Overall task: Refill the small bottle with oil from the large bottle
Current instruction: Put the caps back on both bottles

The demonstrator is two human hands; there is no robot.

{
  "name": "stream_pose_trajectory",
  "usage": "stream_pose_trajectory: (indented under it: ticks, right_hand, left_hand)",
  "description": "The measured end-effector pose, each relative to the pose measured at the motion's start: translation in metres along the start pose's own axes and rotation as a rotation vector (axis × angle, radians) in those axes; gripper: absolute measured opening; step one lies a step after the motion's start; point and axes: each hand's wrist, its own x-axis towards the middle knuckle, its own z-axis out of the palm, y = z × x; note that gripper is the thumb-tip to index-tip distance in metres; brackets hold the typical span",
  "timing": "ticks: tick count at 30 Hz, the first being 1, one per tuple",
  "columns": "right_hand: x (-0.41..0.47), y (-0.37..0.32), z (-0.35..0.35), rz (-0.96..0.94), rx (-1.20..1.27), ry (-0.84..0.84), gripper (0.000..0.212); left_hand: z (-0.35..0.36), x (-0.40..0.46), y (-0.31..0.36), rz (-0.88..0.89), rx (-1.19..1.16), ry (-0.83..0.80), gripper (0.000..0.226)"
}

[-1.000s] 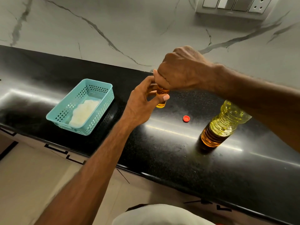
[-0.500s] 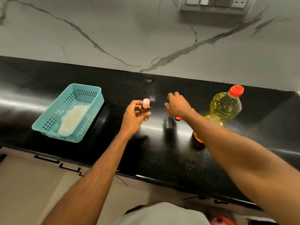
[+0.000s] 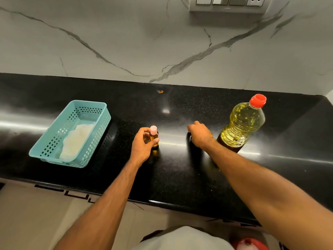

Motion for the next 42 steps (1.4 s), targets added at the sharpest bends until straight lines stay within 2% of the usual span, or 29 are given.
stream_pose_trajectory:
  ticks: [5, 12, 16, 19, 20, 22, 24, 26, 28, 29, 32, 34, 38, 42]
  right_hand:
    - [-0.01, -0.009, -0.005, 0.013, 0.197, 0.085, 0.029]
    - [-0.039, -0.015, -0.029, -0.126, 0.477, 0.231, 0.012]
    - [-0.066, -0.016, -0.068, -0.157, 0.662, 0.271, 0.013]
    - [-0.091, -0.014, -0.108, -0.241, 0.768, 0.329, 0.01]
    - [-0.101, -0.013, -0.122, -0.29, 0.8, 0.342, 0.009]
    - [-0.123, -0.005, -0.154, -0.389, 0.869, 0.365, 0.01]
    - [-0.145, 0.009, -0.185, -0.45, 0.899, 0.412, 0.014]
    - [-0.159, 0.03, -0.21, -0.447, 0.914, 0.503, 0.019]
    - [-0.163, 0.057, -0.224, -0.4, 0.92, 0.58, 0.023]
    - [-0.162, 0.071, -0.226, -0.371, 0.903, 0.594, 0.024]
    - [-0.155, 0.102, -0.221, -0.281, 0.811, 0.551, 0.026]
    - [-0.152, 0.113, -0.212, -0.265, 0.738, 0.481, 0.027]
    - [-0.148, 0.115, -0.196, -0.264, 0.614, 0.391, 0.026]
    - [-0.146, 0.112, -0.188, -0.29, 0.571, 0.369, 0.028]
  left_hand:
    - [0.002, 0.001, -0.006, -0.021, -0.005, -0.004, 0.035]
    - [0.002, 0.001, -0.012, -0.014, -0.007, -0.008, 0.034]
    - [0.0, 0.001, -0.016, -0.026, -0.007, -0.029, 0.038]
    - [-0.001, -0.001, -0.02, -0.043, -0.027, -0.064, 0.049]
    - [-0.001, -0.003, -0.022, -0.036, -0.028, -0.034, 0.054]
    - [0.001, -0.008, -0.019, 0.037, 0.025, 0.137, 0.06]
    - [0.006, -0.018, 0.0, 0.203, 0.054, 0.334, 0.057]
    - [0.018, -0.029, 0.033, 0.436, 0.055, 0.401, 0.053]
    - [0.036, -0.041, 0.069, 0.606, 0.038, 0.314, 0.052]
    - [0.047, -0.047, 0.087, 0.637, 0.02, 0.227, 0.052]
    - [0.079, -0.058, 0.135, 0.615, -0.043, -0.081, 0.058]
    - [0.1, -0.061, 0.157, 0.612, -0.018, -0.215, 0.068]
    - [0.135, -0.054, 0.178, 0.566, 0.031, -0.329, 0.082]
    - [0.151, -0.049, 0.18, 0.573, 0.06, -0.32, 0.086]
